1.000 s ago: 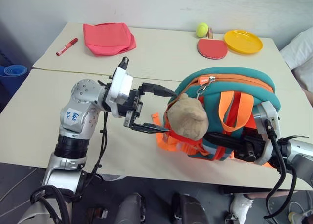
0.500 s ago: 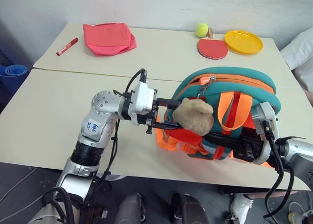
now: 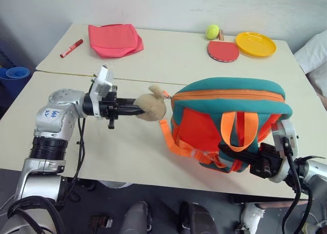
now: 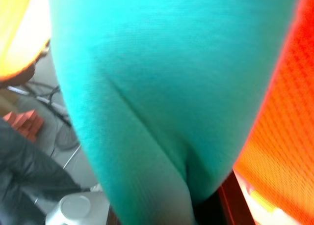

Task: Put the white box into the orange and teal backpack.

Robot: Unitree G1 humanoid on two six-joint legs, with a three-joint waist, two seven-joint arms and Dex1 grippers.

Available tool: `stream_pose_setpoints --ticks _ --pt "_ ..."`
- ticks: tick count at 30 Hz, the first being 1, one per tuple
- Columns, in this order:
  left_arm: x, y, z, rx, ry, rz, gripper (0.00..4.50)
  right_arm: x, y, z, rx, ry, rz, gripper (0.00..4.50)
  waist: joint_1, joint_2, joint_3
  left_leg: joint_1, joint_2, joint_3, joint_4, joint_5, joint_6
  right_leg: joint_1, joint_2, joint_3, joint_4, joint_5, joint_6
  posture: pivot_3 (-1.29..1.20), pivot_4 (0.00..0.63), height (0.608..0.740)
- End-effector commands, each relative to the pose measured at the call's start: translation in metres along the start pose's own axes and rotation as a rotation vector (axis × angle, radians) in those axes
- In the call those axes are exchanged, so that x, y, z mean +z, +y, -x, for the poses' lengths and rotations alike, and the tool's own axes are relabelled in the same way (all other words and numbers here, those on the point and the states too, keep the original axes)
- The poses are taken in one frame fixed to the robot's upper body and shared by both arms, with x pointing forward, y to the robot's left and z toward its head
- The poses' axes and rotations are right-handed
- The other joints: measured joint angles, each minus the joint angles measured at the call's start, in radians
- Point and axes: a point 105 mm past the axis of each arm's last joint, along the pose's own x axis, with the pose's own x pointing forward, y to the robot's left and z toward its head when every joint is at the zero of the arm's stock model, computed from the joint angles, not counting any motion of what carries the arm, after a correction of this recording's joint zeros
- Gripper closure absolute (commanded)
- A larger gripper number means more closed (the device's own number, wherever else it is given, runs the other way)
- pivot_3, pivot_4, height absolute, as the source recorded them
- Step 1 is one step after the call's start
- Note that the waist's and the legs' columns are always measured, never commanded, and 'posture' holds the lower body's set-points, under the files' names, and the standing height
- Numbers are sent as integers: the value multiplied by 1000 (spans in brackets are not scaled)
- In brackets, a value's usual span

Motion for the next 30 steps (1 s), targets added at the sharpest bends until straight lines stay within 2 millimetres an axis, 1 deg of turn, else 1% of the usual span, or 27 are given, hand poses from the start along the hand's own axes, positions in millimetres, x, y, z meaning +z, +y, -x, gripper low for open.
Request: stream_pose_setpoints --ticks 1,3,5,8,10,12,13,15,17,18,19,20,21,22,23,24,25,26,28,29,30 --pt "-23 -3 -13 32 -3 70 3931 10 -1 3 -25 -102 34 4500 0 0 0 0 0 0 0 0 0 0 -1 0 0 0 0 0 150 740" --pt "-30 -16 -26 2 -15 61 3931 14 -2 3 -37 -179 21 4500 -2 0 0 0 0 0 0 0 0 0 -1 0 0 0 0 0 150 740" --pt "-31 -23 -37 8 -46 4 3931 12 0 3 -40 -188 20 4500 -3 0 0 0 1 0 0 0 -1 0 -1 1 0 0 0 0 150 740" --pt "-17 -21 -49 57 -154 22 3931 6 2 5 -42 -182 15 4500 7 0 0 0 0 -1 0 0 0 0 -3 1 -1 0 0 0 150 740" --pt "-18 -27 -54 34 -137 -15 3931 4 1 5 -46 -184 18 4500 8 0 0 0 0 -1 1 -1 1 0 -4 1 -2 0 0 0 150 740" --pt "-28 -32 -54 9 -77 -49 3931 3 -2 4 -51 -188 11 4500 6 0 0 0 0 -1 1 -2 1 0 -4 1 -3 0 0 0 150 740" --pt "-27 -27 -52 43 -76 -79 3642 -2 -4 2 -53 -150 28 4189 4 0 0 0 0 -1 1 -2 0 0 -4 1 -3 0 0 0 150 740" --pt "-21 -24 -43 63 -93 -86 3065 -6 -11 -3 -86 -116 125 3551 0 0 0 0 0 -1 0 -2 0 0 -3 0 -3 0 0 0 150 740" --pt "-16 -23 -29 75 -63 -131 2480 -6 -15 -5 -103 -119 238 2946 -1 0 0 0 0 0 0 -2 0 -1 -3 1 -2 0 0 0 150 740" --pt "-15 -22 -18 91 -30 -159 2092 -6 -14 -4 -100 -116 283 2528 -2 0 0 0 0 0 0 -2 0 -1 -2 1 -2 0 0 0 150 740" --pt "-14 -22 -7 102 -7 -165 1854 -4 -13 -1 -104 -108 350 2260 -4 0 0 0 1 0 0 -2 -1 -1 -2 0 -1 0 0 0 150 740" --pt "-14 -25 5 109 15 -156 1543 -2 -15 7 -128 -100 417 1929 -6 1 0 0 1 1 0 -2 -1 -2 -1 1 1 0 0 0 150 740" --pt "-14 -28 16 117 35 -145 1274 -3 -15 16 -139 -80 441 1613 -7 1 0 0 1 2 -1 -2 -1 -2 -1 2 1 0 0 0 150 740" --pt "-19 -34 28 109 73 -104 906 -2 -18 27 -166 -58 484 1234 -7 2 0 0 1 2 -1 -2 -1 -2 0 1 0 0 0 0 150 740" --pt "-25 -41 37 98 111 -63 638 -1 -20 36 -182 -43 499 932 -7 2 0 0 1 2 -2 -2 -2 -2 0 1 0 0 0 0 150 740" --pt "-31 -47 47 99 142 -47 256 -3 -21 45 -191 -14 473 512 -7 2 0 0 1 3 -1 -3 -2 -2 0 1 -1 0 0 0 150 740" --pt "-37 -53 56 105 168 -53 25 -4 -23 53 -198 16 465 218 -8 4 0 0 1 3 -2 -3 -1 -2 0 2 -1 0 0 0 150 740" --pt "-41 -57 65 124 187 -66 0 -3 -24 61 -204 36 460 14 -7 5 1 1 1 5 -2 -3 0 -2 0 2 -1 0 0 0 150 740" --pt "-49 -62 81 203 189 -99 0 -8 -31 79 -229 107 467 14 -6 5 1 3 1 5 -1 -5 0 0 -2 4 -4 0 0 0 150 740" --pt "-55 -62 88 268 202 -146 0 -15 -36 93 -236 165 495 14 -3 5 1 4 1 5 -1 -7 1 0 -3 6 -6 0 0 0 150 740" --pt "-59 -62 93 310 212 -182 0 -20 -38 102 -235 208 514 14 0 5 1 4 1 4 -1 -10 -3 0 -4 5 -6 0 0 0 150 740"
